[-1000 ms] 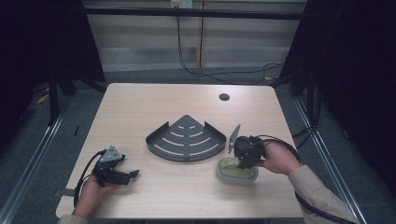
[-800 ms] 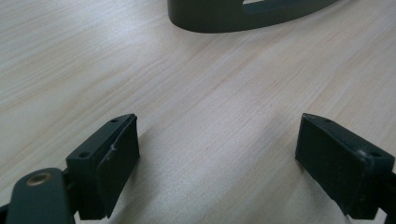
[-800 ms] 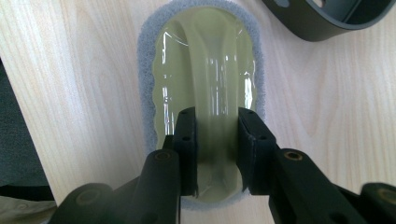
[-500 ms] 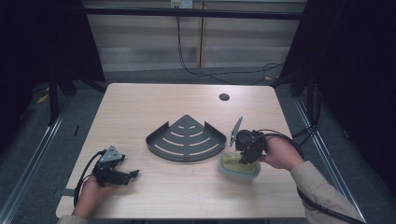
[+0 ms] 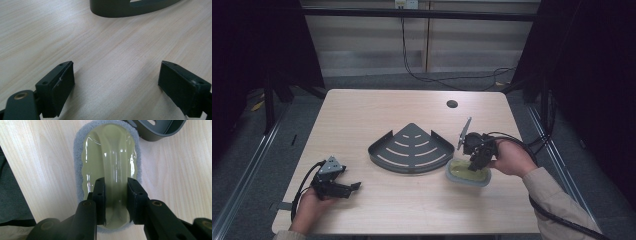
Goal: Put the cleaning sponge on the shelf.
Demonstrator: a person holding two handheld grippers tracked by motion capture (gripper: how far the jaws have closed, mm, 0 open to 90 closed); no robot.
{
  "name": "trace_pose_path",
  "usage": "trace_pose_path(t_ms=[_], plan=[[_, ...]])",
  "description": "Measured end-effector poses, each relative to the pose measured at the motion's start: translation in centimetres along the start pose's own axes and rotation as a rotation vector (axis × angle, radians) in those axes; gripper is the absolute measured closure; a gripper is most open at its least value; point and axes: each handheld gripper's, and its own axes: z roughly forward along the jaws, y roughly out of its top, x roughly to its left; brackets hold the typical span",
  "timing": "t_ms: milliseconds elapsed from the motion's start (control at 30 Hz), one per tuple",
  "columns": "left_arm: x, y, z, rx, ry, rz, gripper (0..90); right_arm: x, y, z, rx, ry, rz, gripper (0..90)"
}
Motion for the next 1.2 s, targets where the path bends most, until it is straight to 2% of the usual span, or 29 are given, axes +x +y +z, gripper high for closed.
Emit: trace_pose_path(t_ms=[300, 600, 1200], plan=[[0.0, 0.0, 0.0, 0.001, 0.0, 0.0, 13.0, -0.5, 0.3, -0.8, 0.01, -0.01, 0.017, 71.3], [0.0, 0.0, 0.0, 0.0, 0.0, 0.0, 13.0, -0.9, 1.0, -1.5, 0.019, -0.02, 0.057, 71.3], [0.0, 0.0, 0.0, 0.0, -0.001, 0.0, 13.0, -1.9, 2.5, -2.3, 0.02, -0.029, 0.086, 71.3]])
